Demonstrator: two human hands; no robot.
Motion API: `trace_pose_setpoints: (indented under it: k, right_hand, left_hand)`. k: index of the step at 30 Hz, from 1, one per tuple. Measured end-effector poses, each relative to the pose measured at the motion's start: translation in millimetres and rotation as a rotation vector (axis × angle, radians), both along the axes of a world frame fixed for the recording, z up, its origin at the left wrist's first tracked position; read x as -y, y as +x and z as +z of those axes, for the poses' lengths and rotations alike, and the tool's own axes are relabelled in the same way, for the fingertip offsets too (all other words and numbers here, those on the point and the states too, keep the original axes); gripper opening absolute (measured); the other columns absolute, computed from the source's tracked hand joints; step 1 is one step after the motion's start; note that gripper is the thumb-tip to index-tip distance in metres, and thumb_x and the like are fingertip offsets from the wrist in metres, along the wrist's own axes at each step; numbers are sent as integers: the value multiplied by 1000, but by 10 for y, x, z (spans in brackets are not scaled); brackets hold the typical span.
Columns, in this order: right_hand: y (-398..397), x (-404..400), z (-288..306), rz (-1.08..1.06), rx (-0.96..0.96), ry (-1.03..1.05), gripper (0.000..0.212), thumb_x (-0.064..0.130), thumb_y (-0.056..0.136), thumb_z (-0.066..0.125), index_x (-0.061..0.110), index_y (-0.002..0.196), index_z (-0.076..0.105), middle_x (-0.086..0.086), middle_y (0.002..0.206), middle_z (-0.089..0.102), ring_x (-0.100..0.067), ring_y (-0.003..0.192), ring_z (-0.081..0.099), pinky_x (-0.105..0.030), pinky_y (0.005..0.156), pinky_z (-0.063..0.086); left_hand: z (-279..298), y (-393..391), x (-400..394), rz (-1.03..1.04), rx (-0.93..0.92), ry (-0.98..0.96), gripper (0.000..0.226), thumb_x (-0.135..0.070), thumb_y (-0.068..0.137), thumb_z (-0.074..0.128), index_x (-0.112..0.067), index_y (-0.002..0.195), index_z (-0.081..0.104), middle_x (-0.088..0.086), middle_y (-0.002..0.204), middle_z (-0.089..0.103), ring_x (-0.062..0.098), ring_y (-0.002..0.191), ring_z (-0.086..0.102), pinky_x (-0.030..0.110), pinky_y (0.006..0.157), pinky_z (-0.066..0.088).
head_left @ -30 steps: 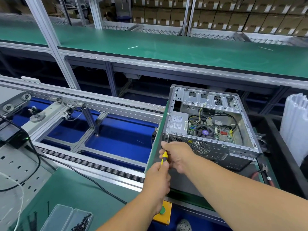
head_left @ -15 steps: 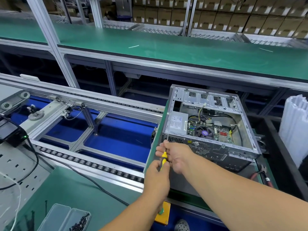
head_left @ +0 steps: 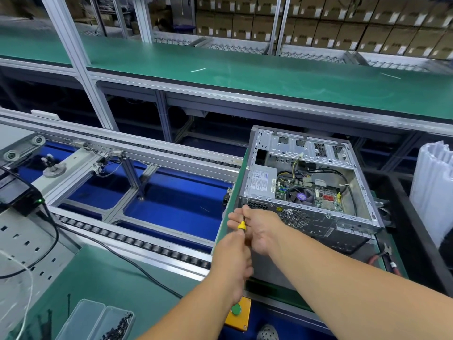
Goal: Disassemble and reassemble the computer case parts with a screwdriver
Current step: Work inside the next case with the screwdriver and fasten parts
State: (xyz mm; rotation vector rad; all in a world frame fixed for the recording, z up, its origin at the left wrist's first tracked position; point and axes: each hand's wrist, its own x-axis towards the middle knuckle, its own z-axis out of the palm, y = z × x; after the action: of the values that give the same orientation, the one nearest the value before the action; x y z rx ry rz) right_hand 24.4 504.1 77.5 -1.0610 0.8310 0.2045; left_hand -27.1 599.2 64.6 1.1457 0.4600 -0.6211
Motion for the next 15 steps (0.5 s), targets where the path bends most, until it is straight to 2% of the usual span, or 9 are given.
trace_pose_setpoints:
  k: [2, 4, 5, 7, 8, 10, 11, 12, 15]
  right_hand:
    - [-15, 6, 5, 6, -5, -3, 33, 28, 110, 48, 2, 105, 67, -10, 85, 79, -22, 63, 75, -29, 50, 56]
    - [-20, 5, 20, 1, -2, 6, 32, 29, 110, 48, 3, 106, 67, -9, 84, 79, -22, 63, 75, -28, 47, 55]
    - [-22, 1, 25, 0, 0, 8, 31, 29, 110, 48, 4, 105, 66, -9, 83, 79, -21, 62, 75, -27, 45, 54]
    - [-14, -6, 34, -3, -1, 4, 30, 28, 110, 49, 4, 103, 65, -9, 82, 78, -21, 62, 75, -27, 49, 58]
    - [-11, -6, 35, -6, 1, 5, 30, 27, 110, 49, 3, 103, 65, -9, 81, 78, -22, 63, 75, -29, 55, 59]
    - [-13, 3, 28, 6, 0, -9, 31, 28, 110, 48, 3, 104, 66, -9, 82, 79, -21, 64, 75, -31, 63, 58]
    - [-19, 2, 31, 20, -4, -20, 31, 28, 110, 48, 4, 105, 67, -8, 85, 80, -21, 66, 76, -32, 64, 59]
    - [-27, 2, 37, 30, -6, -27, 32, 29, 111, 47, 6, 106, 68, -7, 87, 80, -20, 68, 76, -33, 66, 59]
    - [-36, -5, 53, 27, -9, -25, 32, 29, 111, 46, 6, 105, 68, -6, 86, 80, -20, 67, 75, -33, 67, 59]
  left_hand:
    - [-10, 12, 23, -19, 139, 240, 22, -33, 103, 48, -24, 85, 58, -6, 71, 57, 12, 60, 49, 30, 53, 37]
    - [-28, -35, 8, -12, 206, 295, 26, -35, 101, 51, -24, 79, 58, -4, 68, 54, 16, 60, 45, 31, 57, 35]
    - [-58, -29, -13, -50, 141, 174, 32, -37, 101, 53, -22, 73, 57, -1, 62, 45, 17, 54, 35, 31, 54, 30]
    - [42, -7, -30, -5, -168, -281, 41, -40, 101, 54, -20, 65, 57, -1, 54, 28, 14, 48, 18, 28, 47, 17]
    - [80, -14, -43, 10, -204, -345, 42, -40, 102, 53, -19, 66, 57, -1, 54, 26, 14, 47, 16, 27, 46, 15]
    - [46, 17, -31, -23, -2, 0, 37, -37, 105, 48, -20, 73, 57, -1, 58, 38, 15, 50, 30, 27, 47, 21]
    - [-8, 20, -1, -28, 168, 307, 32, -36, 105, 46, -21, 78, 57, -3, 65, 49, 15, 57, 43, 29, 50, 27]
    - [20, 31, 5, -66, 228, 393, 27, -35, 105, 46, -24, 83, 57, -6, 74, 57, 13, 65, 52, 29, 53, 32]
    - [-33, 29, -41, 2, 165, 187, 28, -35, 102, 50, -21, 78, 55, -6, 65, 50, 11, 54, 43, 28, 50, 28]
